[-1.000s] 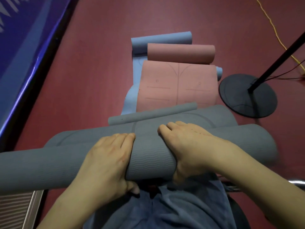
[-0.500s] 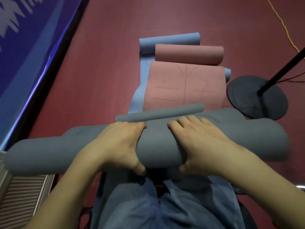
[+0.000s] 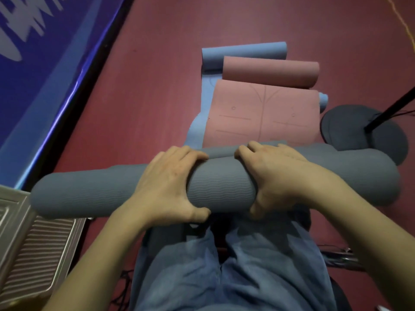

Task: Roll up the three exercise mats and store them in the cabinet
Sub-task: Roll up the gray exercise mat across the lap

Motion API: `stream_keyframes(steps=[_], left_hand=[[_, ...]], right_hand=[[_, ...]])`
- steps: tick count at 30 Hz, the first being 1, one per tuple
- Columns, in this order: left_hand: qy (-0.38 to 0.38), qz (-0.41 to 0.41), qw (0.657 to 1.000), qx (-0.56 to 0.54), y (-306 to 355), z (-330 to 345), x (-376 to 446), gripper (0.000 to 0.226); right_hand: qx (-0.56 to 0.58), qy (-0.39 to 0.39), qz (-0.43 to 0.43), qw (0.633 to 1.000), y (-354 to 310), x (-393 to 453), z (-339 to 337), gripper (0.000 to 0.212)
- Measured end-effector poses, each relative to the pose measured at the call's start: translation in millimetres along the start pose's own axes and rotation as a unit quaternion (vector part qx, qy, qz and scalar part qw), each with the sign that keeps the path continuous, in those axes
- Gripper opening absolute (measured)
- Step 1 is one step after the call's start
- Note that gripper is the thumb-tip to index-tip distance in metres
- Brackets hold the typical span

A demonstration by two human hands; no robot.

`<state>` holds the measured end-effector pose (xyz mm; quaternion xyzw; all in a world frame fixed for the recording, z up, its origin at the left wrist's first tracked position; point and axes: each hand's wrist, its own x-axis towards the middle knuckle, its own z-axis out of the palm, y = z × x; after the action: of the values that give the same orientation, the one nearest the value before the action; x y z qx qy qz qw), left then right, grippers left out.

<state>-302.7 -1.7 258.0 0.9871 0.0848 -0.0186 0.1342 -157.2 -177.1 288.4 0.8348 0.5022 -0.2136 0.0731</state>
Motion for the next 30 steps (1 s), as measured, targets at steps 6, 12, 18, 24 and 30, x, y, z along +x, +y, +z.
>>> stream_keyframes(steps=[6, 12, 18, 24, 30], left_hand=[[-0.027, -0.006, 0.994, 0.103, 6, 7, -2, 0.133], [-0.012, -0.028, 0.992, 0.119, 11, 10, 3, 0.14], [-0.051, -0.012, 0.988, 0.143, 9, 3, 15, 0.109], [-0.063, -0.01, 0.99, 0.125, 4, -4, 29, 0.105], [-0.066, -0.02, 0.993, 0.098, 3, -8, 33, 0.101]], right_hand=[[0.042, -0.043, 0.001, 0.998, 7, 11, -9, 0.096], [0.04, -0.029, 0.012, 0.999, 11, 11, -4, 0.1], [0.015, 0.04, 0.038, 0.998, 0, 1, 10, 0.102], [-0.007, 0.078, 0.036, 0.996, -1, 1, 13, 0.102], [0.017, 0.05, 0.034, 0.998, 5, 8, 1, 0.094]])
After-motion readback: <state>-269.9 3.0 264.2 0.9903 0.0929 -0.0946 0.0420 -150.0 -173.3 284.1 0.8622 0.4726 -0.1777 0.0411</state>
